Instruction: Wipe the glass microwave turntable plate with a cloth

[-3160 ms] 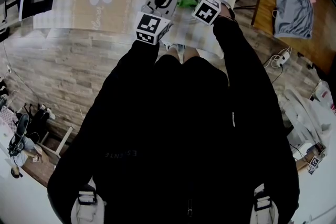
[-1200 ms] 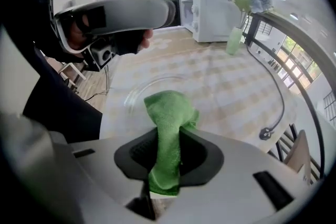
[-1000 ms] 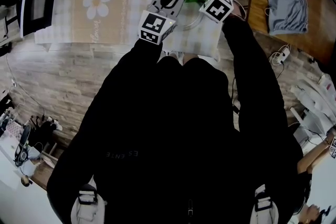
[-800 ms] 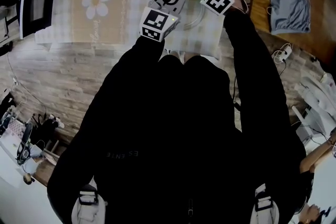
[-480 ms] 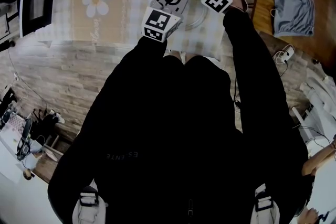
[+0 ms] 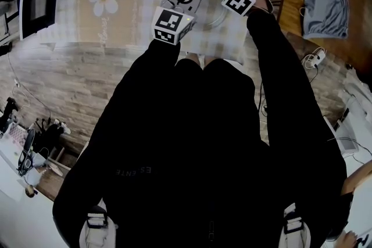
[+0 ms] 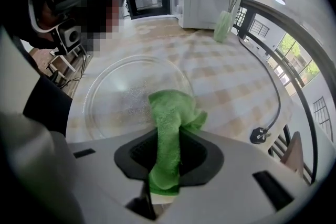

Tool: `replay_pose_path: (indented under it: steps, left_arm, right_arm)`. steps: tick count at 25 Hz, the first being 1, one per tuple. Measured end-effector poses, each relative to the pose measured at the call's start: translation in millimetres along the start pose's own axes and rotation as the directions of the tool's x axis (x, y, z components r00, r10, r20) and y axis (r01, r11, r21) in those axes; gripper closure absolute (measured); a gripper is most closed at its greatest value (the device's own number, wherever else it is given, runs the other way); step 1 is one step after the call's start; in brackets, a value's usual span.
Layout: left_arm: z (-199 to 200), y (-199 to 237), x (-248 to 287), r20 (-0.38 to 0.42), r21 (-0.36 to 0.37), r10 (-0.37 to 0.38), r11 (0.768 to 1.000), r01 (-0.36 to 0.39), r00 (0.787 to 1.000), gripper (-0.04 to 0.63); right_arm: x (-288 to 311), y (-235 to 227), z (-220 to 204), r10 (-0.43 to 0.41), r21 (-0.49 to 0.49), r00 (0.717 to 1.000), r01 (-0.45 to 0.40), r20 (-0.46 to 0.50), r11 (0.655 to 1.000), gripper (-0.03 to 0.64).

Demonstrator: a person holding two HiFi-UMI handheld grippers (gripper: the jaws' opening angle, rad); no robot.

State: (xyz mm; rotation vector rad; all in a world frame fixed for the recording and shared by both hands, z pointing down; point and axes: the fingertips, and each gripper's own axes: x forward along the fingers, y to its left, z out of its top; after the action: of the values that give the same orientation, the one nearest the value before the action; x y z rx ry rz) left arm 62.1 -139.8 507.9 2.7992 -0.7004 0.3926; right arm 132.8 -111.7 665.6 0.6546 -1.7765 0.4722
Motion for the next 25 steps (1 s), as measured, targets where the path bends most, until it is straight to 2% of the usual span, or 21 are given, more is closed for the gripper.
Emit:
replay_pose_path:
  steps: [5, 18, 25]
  left_arm:
    - [1, -3, -5, 0.008, 0.000, 0.000, 1.000, 0.000, 1.000, 0.574]
    - [-9, -23, -28, 0.010, 0.002, -0.016, 1.000, 0.016, 1.000, 0.574]
    - [-11, -25, -39, 0.011, 0.006, -0.019, 1.000, 0.018, 1.000, 0.574]
  right_arm:
    - [-3, 23, -8, 0.040, -0.003, 0.999, -0.040, -0.022, 0.999, 0.522]
    - [-4, 91, -15, 0.125, -0.004, 0.992, -0.125, -0.009, 0.992, 0.522]
    - [-5, 140, -15, 0.186, -0.033, 0.982, -0.187, -0.025, 0.982, 0.522]
